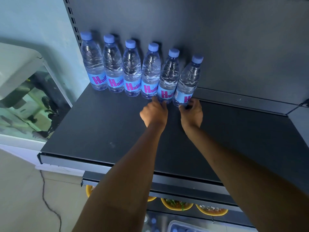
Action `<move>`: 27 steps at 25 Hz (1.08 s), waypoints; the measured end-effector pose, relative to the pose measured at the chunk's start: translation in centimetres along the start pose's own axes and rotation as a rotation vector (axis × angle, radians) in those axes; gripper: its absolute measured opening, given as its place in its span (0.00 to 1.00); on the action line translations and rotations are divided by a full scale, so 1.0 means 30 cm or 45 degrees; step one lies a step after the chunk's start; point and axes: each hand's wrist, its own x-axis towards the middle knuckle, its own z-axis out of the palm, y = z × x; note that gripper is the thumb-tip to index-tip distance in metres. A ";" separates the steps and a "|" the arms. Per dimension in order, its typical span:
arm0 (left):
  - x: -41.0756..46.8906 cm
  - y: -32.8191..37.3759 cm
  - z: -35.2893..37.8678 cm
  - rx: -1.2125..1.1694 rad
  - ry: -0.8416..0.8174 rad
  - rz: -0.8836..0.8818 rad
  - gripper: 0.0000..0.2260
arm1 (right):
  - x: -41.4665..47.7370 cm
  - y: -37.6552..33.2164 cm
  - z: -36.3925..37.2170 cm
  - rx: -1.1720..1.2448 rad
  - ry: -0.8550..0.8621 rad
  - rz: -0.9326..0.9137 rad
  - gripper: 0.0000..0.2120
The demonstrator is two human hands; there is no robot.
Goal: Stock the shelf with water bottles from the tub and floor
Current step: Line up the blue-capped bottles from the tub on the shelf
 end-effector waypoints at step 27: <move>0.005 0.014 -0.003 -0.018 0.034 0.014 0.26 | -0.033 -0.003 -0.159 0.160 -0.330 0.128 0.25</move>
